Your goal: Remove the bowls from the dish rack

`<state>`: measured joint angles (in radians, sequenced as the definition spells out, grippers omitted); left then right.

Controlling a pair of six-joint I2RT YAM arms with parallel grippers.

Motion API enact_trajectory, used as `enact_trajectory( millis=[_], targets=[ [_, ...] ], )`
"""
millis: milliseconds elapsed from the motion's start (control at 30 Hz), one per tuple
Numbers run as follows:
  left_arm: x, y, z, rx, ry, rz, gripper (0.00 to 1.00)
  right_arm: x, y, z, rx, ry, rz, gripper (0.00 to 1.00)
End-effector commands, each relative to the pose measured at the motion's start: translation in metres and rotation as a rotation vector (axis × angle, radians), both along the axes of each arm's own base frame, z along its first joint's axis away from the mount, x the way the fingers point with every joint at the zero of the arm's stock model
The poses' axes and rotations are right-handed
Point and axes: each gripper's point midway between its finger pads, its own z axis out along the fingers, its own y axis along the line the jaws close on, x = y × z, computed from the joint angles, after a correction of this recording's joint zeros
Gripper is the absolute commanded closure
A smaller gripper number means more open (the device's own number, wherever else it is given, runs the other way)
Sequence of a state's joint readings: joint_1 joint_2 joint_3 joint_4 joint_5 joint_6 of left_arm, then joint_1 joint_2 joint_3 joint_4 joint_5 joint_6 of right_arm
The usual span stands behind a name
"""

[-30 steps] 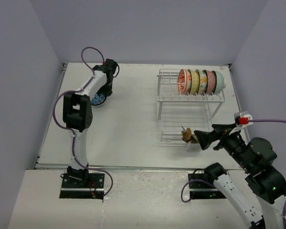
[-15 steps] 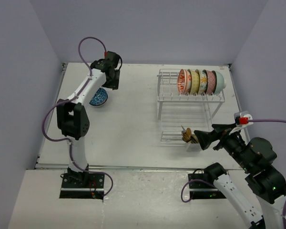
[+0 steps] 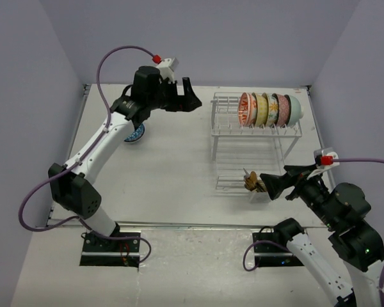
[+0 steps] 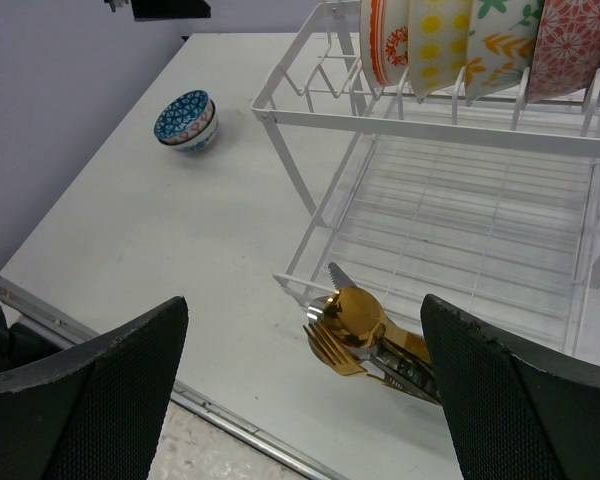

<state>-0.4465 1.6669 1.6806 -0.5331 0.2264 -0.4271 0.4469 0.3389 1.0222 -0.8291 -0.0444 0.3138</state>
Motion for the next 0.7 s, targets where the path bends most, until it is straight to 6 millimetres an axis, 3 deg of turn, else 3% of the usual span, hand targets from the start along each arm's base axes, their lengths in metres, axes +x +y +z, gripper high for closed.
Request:
enact_trajectory(
  millis=[0, 167, 300, 600, 667],
  targets=[
    [-0.028, -0.045, 0.085, -0.361, -0.148, -0.196, 0.00, 0.001, 0.001, 0.015, 0.025, -0.041, -0.001, 0.01],
    [-0.059, -0.074, 0.114, -0.614, -0.142, -0.323, 0.00, 0.003, -0.002, 0.014, 0.025, -0.044, -0.023, 0.01],
    [-0.072, -0.107, 0.113, -0.667, -0.095, -0.329, 0.00, 0.006, -0.010, 0.020, 0.032, -0.065, -0.065, 0.01],
    [-0.072, -0.168, 0.111, -0.735, 0.003, -0.362, 0.00, 0.002, -0.022, 0.026, 0.039, -0.074, -0.123, 0.01],
    [-0.064, -0.178, 0.097, -0.720, 0.036, -0.353, 0.02, 0.000, -0.022, 0.026, 0.041, -0.076, -0.120, 0.01]
  ],
)
